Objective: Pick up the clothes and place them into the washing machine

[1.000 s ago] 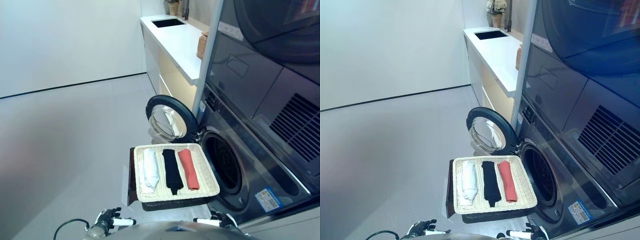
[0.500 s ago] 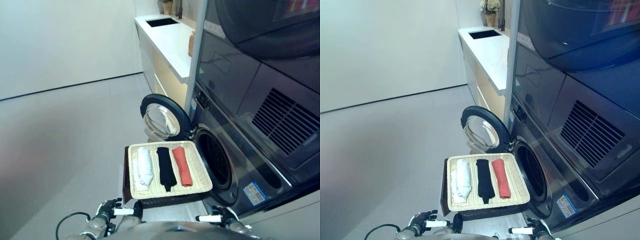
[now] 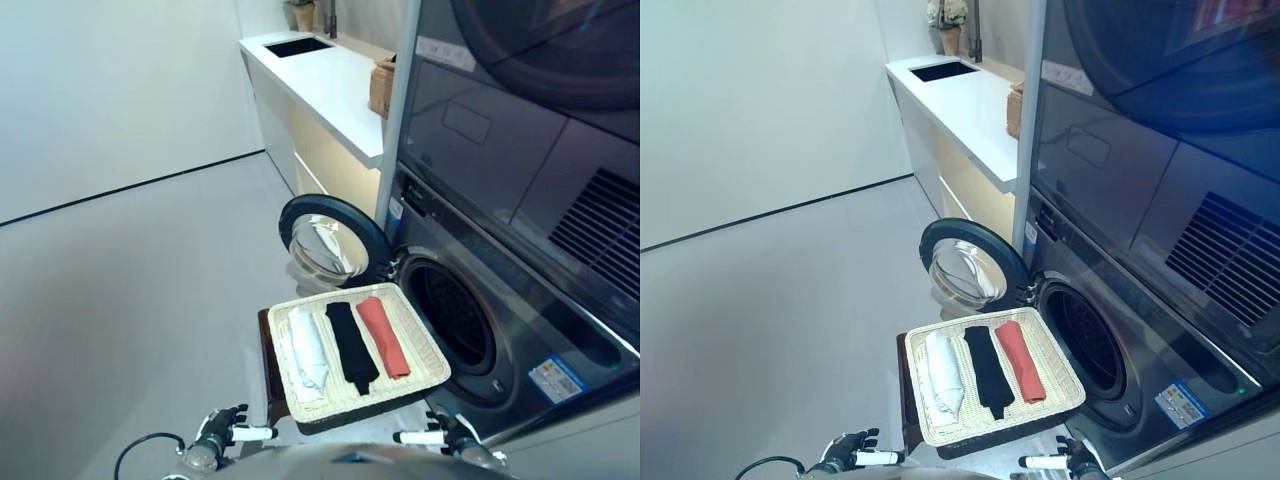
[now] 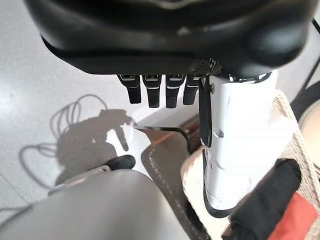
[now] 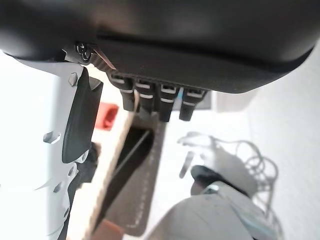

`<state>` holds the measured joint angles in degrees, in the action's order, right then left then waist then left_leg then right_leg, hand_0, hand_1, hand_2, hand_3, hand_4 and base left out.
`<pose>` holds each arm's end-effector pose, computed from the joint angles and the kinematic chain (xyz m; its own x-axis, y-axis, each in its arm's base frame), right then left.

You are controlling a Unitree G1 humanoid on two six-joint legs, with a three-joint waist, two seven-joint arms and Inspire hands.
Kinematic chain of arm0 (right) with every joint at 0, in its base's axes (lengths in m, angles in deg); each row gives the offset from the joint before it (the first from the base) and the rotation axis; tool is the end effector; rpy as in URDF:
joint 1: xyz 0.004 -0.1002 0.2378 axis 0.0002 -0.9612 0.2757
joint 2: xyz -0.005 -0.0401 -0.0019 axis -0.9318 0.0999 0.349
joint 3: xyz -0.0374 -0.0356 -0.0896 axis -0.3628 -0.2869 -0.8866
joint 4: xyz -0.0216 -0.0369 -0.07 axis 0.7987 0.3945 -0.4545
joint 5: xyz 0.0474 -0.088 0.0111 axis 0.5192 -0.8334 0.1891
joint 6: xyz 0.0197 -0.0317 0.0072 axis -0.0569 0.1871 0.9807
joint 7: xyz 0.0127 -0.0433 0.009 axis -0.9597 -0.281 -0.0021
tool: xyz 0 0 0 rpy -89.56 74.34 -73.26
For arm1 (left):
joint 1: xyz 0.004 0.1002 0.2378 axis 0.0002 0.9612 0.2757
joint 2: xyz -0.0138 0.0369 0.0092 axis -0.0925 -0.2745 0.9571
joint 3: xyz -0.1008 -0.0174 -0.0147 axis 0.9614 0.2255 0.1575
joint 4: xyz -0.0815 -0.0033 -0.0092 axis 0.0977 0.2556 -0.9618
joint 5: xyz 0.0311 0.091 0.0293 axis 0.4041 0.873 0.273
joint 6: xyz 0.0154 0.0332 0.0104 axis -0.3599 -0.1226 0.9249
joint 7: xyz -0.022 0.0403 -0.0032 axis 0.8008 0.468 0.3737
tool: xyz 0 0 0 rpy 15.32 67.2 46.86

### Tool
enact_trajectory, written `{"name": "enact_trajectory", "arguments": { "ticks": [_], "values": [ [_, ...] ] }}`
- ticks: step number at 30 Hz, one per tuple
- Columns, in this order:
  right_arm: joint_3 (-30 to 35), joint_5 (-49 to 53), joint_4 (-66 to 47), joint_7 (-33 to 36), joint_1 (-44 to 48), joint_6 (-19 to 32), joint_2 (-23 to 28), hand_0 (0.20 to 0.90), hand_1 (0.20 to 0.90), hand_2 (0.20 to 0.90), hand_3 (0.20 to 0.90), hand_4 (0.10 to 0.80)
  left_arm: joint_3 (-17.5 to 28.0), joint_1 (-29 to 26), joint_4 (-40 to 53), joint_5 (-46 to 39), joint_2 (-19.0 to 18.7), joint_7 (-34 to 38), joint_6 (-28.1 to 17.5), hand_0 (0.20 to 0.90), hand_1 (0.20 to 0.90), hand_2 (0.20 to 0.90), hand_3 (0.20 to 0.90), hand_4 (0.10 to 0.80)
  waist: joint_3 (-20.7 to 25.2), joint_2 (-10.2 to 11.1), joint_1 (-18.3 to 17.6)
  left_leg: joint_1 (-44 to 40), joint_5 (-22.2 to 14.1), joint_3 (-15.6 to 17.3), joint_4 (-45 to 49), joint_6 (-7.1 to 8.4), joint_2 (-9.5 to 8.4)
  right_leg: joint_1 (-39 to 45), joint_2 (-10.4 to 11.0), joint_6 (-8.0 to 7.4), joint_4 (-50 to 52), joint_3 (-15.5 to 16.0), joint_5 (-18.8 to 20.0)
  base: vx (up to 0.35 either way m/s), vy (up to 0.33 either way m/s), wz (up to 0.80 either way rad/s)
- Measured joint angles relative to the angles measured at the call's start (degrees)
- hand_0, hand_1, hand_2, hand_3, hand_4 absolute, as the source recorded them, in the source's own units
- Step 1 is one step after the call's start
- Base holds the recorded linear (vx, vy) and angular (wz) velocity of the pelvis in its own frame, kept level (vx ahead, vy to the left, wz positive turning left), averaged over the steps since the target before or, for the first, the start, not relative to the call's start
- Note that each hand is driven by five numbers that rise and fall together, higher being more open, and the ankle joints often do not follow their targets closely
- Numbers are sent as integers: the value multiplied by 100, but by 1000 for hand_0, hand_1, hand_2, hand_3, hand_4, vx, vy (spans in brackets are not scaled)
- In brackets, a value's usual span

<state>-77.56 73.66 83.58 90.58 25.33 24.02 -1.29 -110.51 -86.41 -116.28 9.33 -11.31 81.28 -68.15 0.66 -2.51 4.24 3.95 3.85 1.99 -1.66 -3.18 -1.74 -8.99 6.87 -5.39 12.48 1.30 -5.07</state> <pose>0.0832 -0.2351 -0.1109 0.4368 -0.2489 -0.8644 -0.1334 0.9324 -0.3359 0.0676 0.2059 -0.1201 0.4252 0.0990 -0.8997 0.2325 0.9487 0.2143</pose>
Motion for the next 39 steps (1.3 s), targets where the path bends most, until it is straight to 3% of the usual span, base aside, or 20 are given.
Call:
{"name": "enact_trajectory", "arguments": {
  "ticks": [2,5,9,16,23,28,39],
  "values": [
    [-4,0,-8,28,161,1,13,900,900,900,900,800,28,-24,51,-16,-54,58,-2,900,900,900,900,800,-50,46,57,185,10,17,44,6,33,-86,168,-46,-29,474,67,-26,-80,5],
    [-14,-8,-14,127,423,-4,45,900,900,900,900,800,59,-62,177,-247,-74,80,-17,900,900,900,900,800,-245,33,142,431,67,-81,158,90,103,-195,119,28,-82,644,147,-123,-98,19],
    [-49,-21,-9,385,977,-3,245,900,900,900,900,800,27,-156,566,-478,-34,126,-104,900,900,900,900,800,-503,-155,160,953,163,-264,301,196,167,-572,44,105,-18,817,180,-165,-66,23],
    [-290,73,49,896,2843,-2,657,900,900,900,900,800,-397,-848,1574,-784,-191,458,-386,900,900,900,900,800,-1311,-372,255,2312,384,-319,728,480,324,-1994,24,406,824,1038,68,-156,-13,17],
    [-518,245,314,1306,4242,-3,1010,900,900,900,900,800,-328,-1002,2516,-1094,-284,664,-560,900,900,900,900,800,-1640,-375,354,3228,350,-217,1117,358,291,-3059,91,422,1393,846,4,-23,51,-7],
    [-615,308,582,1495,4700,-9,1152,900,900,900,900,800,-337,-1058,2574,-1153,-369,817,-633,900,900,900,900,800,-1767,-365,455,3646,200,-175,1484,223,255,-3450,128,419,1619,748,-72,38,60,-3],
    [-858,296,788,1717,5148,-6,1201,900,900,900,900,800,-440,-1150,2799,-1232,-408,954,-637,900,900,900,900,800,-1921,-371,558,4124,89,-193,1745,166,167,-3837,208,368,1744,714,-122,70,33,4]
  ]
}}
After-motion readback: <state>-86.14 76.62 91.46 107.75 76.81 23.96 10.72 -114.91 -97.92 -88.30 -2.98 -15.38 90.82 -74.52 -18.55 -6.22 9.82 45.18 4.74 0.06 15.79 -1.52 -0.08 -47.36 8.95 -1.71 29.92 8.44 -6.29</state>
